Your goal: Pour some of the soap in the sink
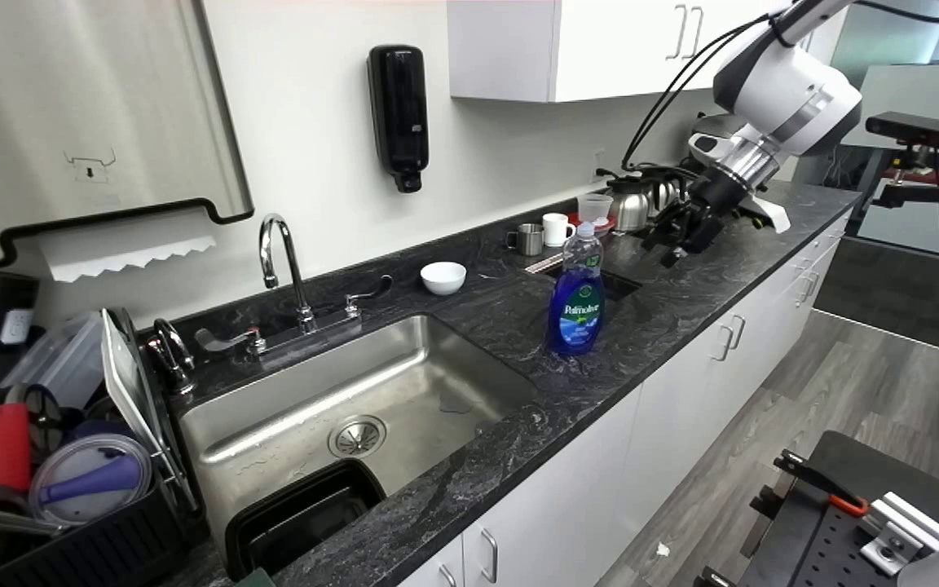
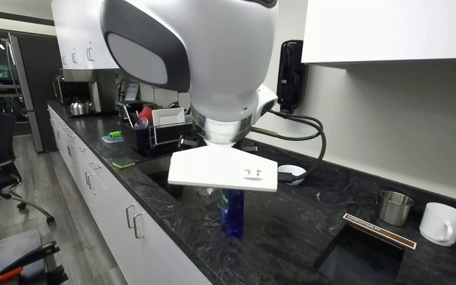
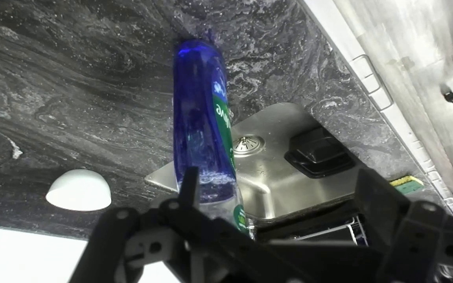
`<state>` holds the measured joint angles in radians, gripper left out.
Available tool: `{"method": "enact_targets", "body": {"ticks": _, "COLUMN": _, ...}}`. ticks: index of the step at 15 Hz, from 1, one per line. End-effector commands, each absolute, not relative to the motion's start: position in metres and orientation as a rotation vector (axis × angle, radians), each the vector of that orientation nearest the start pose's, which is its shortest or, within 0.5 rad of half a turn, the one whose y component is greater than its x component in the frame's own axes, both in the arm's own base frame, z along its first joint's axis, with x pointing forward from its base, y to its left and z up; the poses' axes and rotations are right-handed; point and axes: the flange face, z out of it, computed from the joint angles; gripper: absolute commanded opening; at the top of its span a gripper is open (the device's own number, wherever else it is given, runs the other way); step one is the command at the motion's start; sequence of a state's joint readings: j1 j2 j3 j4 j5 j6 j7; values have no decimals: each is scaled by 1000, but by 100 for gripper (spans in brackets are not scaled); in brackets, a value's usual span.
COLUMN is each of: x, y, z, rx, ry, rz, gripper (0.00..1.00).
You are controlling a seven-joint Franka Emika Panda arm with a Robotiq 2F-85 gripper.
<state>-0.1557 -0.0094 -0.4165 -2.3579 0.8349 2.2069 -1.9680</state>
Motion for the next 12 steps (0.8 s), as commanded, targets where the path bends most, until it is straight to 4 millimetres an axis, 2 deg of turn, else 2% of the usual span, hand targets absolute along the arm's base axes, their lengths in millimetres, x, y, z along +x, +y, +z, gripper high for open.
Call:
{"method": "enact_targets", "body": {"ticks": 1, "x": 440, "y": -255, "z": 320, "rx": -2434, "ry": -1143, "rz": -870, "gripper": 100}}
{"method": "enact_targets", "body": {"ticks": 12, "x": 466, "y": -270, "z": 285, "rx": -2314, "ry": -1128, "rz": -964, "gripper": 100}}
